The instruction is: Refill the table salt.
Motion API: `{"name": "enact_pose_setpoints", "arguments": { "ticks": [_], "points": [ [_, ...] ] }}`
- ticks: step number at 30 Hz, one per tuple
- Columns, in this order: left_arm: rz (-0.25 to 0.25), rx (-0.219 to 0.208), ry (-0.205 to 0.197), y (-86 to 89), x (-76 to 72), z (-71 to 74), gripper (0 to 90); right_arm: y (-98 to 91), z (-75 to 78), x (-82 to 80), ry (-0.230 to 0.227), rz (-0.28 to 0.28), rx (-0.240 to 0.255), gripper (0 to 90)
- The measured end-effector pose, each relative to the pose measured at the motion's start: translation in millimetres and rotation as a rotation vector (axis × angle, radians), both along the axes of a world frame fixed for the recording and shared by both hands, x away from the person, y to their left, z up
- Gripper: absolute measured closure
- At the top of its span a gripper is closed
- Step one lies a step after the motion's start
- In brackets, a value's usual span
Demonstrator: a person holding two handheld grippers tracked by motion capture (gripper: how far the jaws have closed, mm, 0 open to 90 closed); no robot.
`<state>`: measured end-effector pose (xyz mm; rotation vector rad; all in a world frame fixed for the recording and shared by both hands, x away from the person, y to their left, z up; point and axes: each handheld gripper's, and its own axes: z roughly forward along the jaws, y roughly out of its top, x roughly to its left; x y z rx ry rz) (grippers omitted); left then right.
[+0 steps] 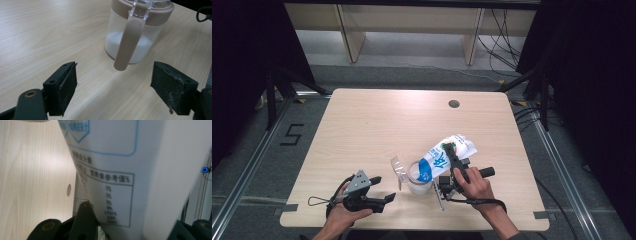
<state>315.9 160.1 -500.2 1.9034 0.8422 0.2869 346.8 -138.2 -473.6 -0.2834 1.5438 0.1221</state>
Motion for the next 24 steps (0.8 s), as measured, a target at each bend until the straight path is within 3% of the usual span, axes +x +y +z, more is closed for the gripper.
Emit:
{"name": "enact_pose_setpoints", "arguments": {
  "ticks": [1, 2, 4, 5, 6, 8, 12, 17, 21, 24],
  "points": [
    [0.0, 0.0, -0.001, -0.1, 0.1, -0.1, 20.2, -0.7, -3.0, -1.0, 0.004, -0.018, 0.026, 72.8],
    [0.0, 0.0, 0.0, -0.1, 0.1, -0.1, 20.2, 0.0, -1.1, -1.0, -0.019, -0.009, -0.023, 72.9],
    [0.0, 0.0, 0.0, -0.1, 0.0, -0.1, 20.2, -0.6, -3.1, -1.5, -0.012, -0.016, -0.004, 73.1],
    [0.001, 0.006, 0.002, 0.0, -0.1, 0.2, 20.2, -0.1, -1.6, -0.9, -0.023, -0.005, -0.031, 73.3],
    [0.0, 0.001, -0.001, -0.2, 0.0, -0.1, 20.2, -0.7, -2.9, -1.5, -0.015, -0.017, -0.014, 73.4],
    [0.0, 0.0, 0.0, -0.2, 0.0, -0.1, 20.2, -0.5, -1.6, -1.4, -0.023, -0.015, -0.037, 73.8],
    [0.001, 0.005, 0.002, -0.1, -0.1, 0.1, 20.2, -1.0, -2.7, -1.4, -0.017, -0.013, -0.016, 74.2],
    [-0.001, 0.001, 0.0, 0.0, 0.1, -0.1, 20.1, -0.7, -1.0, -1.1, -0.019, -0.006, -0.029, 74.9],
    [-0.001, 0.0, 0.0, -0.1, 0.0, -0.1, 20.2, -1.4, -3.0, -1.6, -0.01, -0.013, 0.0, 75.6],
    [-0.001, 0.0, 0.0, -0.1, 0.1, -0.1, 20.1, -1.0, -2.3, -1.3, -0.012, -0.007, -0.014, 76.2]
  ]
}}
